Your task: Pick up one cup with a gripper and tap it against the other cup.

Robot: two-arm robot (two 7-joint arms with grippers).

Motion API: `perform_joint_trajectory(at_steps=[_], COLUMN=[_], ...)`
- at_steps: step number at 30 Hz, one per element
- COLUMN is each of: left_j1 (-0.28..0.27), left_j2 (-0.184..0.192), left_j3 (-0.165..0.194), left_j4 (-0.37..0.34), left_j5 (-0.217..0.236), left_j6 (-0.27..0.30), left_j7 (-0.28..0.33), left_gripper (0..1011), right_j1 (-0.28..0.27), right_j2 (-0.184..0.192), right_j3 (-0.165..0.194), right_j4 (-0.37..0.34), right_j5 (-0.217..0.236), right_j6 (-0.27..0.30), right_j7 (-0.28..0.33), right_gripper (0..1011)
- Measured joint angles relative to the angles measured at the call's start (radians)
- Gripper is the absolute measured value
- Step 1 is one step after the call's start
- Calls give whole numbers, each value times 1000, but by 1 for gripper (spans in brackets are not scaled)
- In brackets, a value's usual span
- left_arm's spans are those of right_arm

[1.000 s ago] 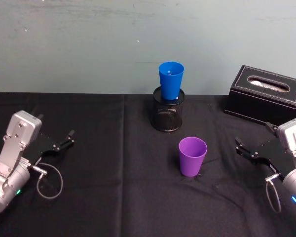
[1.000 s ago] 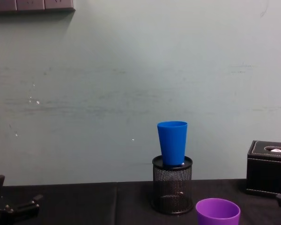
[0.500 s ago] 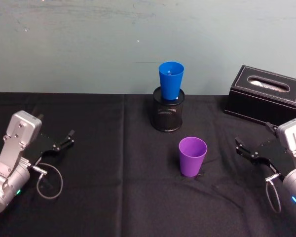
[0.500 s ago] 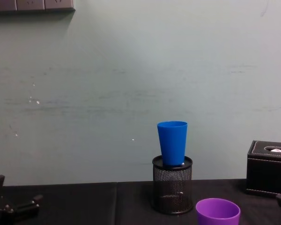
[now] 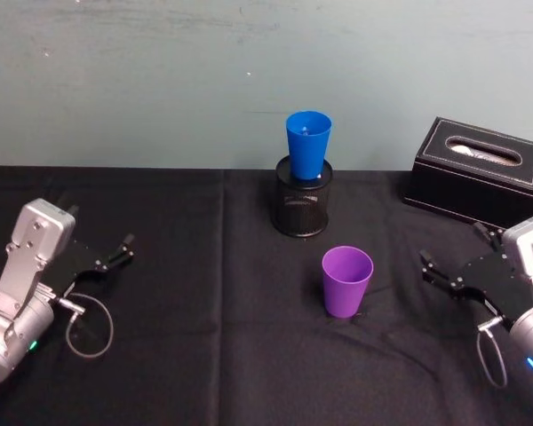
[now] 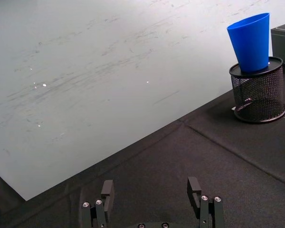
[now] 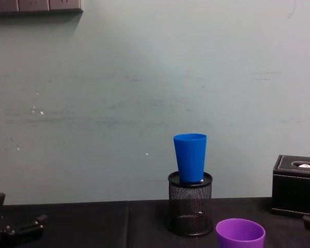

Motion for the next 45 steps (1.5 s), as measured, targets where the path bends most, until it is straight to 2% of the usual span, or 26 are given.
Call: perform_joint_trajectory(at_steps=[7,17,27,34,45], left_j1=[0,0,0,0,0], left_j2=[0,0,0,0,0], left_j3=[0,0,0,0,0], left_j4=[0,0,0,0,0], left_j5=[0,0,0,0,0], left_j6=[0,0,0,0,0], left_j7=[0,0,0,0,0], left_gripper=[1012,1011,1011,1011,1011], right_j1=[-21,-64,-101,-122,-125], right_j2=[0,-5,-15,-38,-75], right_j3=[16,38,45,51,56], right_j4=[-19,-80,-127,-148,-142], right_j5=[13,48,49,50,41], right_j6=[-8,41,68,86,93], right_j7=[40,91,117,132,156], right_gripper=[1004,1004,1004,1004,1004])
